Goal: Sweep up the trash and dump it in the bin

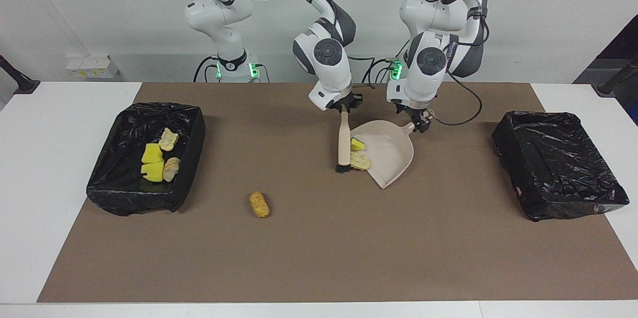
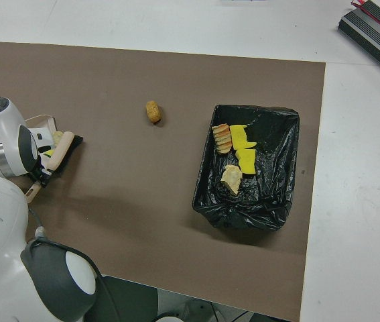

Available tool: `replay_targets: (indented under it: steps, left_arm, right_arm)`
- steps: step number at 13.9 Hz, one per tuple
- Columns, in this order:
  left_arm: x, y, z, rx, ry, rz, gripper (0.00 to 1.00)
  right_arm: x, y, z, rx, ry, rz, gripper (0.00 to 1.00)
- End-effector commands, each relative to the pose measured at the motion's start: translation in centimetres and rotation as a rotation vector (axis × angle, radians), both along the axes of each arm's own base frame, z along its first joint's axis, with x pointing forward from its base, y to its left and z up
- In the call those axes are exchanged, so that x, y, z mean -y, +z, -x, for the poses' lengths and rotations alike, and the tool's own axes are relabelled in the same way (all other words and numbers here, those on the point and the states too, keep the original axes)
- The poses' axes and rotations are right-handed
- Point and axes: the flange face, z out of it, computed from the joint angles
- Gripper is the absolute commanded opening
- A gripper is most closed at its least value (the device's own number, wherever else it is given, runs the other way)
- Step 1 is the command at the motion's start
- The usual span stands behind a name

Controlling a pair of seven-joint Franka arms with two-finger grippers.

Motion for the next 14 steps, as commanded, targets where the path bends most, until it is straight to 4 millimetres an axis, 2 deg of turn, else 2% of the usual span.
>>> replay_targets:
  steps: [1, 2, 3, 4, 5, 8, 10, 14]
  left_arm:
    - [0.2, -0.1, 0.6, 0.015, 0.019, 0.009, 0.02]
    - [0.2, 0.0, 0.5, 0.012, 0.029, 0.005, 0.18]
    - [0.2, 0.3, 0.4, 0.009, 0.028, 0.004, 0.20]
    - [0.2, 0.3, 0.2, 0.006, 0.022, 0.004, 0.04]
    - [0.1, 0.2, 0.1, 0.002, 0.022, 0.004, 0.00]
    - [-1.0, 1.0, -1.2, 0.013, -0.048, 0.032, 0.00]
    - [-1.1, 1.0, -1.7, 0.017, -0.085, 0.047, 0.00]
    - [-0.9, 1.0, -2.0, 0.041, -0.070, 0.068, 0.00]
  right_arm:
    - [-2.2, 0.7, 1.7, -0.001, 0.020, -0.031, 0.00]
    - [-2.7, 0.8, 2.2, 0.004, 0.036, -0.034, 0.00]
    - [-2.8, 0.8, 2.2, 0.009, 0.040, -0.037, 0.00]
    - [-2.8, 0.8, 2.2, 0.008, 0.039, -0.037, 0.00]
    - [-2.8, 0.9, 2.2, 0.010, 0.041, -0.039, 0.00]
    - [-2.2, 2.4, 1.7, 0.023, 0.033, -0.046, 0.00]
    - [-0.3, 3.7, 1.2, 0.031, 0.061, -0.045, 0.00]
    - [5.1, 4.4, -1.6, 0.011, 0.170, -0.014, 0.00]
